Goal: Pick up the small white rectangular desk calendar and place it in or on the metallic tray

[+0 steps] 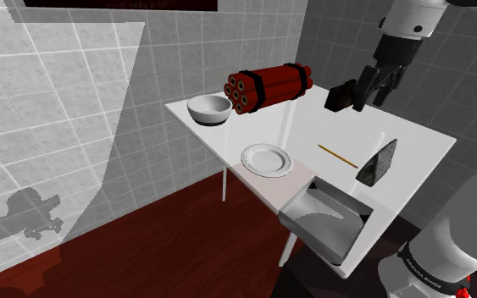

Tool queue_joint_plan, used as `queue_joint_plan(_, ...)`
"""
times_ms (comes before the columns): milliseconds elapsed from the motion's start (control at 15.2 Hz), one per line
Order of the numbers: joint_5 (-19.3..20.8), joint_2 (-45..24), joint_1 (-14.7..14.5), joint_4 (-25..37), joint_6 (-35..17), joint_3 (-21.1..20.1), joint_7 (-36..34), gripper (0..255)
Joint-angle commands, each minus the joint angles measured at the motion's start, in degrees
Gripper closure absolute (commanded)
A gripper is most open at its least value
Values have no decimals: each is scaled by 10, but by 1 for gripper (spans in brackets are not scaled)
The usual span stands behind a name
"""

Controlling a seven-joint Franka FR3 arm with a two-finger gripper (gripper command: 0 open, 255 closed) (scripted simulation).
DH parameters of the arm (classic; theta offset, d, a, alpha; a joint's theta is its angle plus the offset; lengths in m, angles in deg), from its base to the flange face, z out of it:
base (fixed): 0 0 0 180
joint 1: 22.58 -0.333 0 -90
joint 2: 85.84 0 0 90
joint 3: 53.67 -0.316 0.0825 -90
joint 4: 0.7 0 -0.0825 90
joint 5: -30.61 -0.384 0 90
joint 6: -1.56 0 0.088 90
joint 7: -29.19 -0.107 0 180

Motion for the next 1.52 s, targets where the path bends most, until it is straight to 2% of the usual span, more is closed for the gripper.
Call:
queue_joint_plan(0, 0, 0, 0, 0, 0, 0, 0, 0)
queue_joint_plan(594, 38, 49, 167, -164, -156, -65, -309, 0)
queue_joint_plan(1122, 54, 105, 314, -295, -243, -139, -586, 0)
queue_joint_plan(1452, 58, 87, 320, -325, -292, -138, -587, 0)
